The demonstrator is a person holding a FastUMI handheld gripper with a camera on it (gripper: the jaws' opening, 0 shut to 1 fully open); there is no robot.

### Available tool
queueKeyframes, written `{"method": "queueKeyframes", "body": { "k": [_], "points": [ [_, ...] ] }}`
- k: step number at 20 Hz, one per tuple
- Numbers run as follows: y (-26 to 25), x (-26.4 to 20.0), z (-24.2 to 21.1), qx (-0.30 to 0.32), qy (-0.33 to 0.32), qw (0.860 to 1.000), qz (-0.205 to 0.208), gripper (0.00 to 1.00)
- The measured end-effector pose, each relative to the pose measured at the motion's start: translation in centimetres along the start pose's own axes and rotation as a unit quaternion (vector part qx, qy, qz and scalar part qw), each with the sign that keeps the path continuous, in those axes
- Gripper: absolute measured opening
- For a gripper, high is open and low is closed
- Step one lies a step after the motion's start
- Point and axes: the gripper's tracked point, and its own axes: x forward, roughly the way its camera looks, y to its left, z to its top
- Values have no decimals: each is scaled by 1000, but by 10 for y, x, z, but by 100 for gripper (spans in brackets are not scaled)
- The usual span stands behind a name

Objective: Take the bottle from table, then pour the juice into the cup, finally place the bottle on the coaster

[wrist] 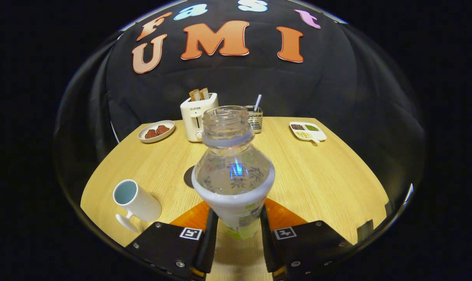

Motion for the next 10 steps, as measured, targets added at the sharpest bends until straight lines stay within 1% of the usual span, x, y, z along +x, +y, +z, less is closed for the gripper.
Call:
{"method": "queueKeyframes", "body": {
  "k": [2, 4, 6, 8, 10],
  "points": [
    [9, -6, 10, -33, -4, 999, -8, 52],
    [13, -9, 18, -85, -9, 996, -30, 52],
    [22, -14, 26, -132, -11, 990, -42, 52],
    [36, -15, 31, -171, -12, 984, -44, 52],
    [51, -15, 31, -219, -11, 975, -44, 52]
  ]
}}
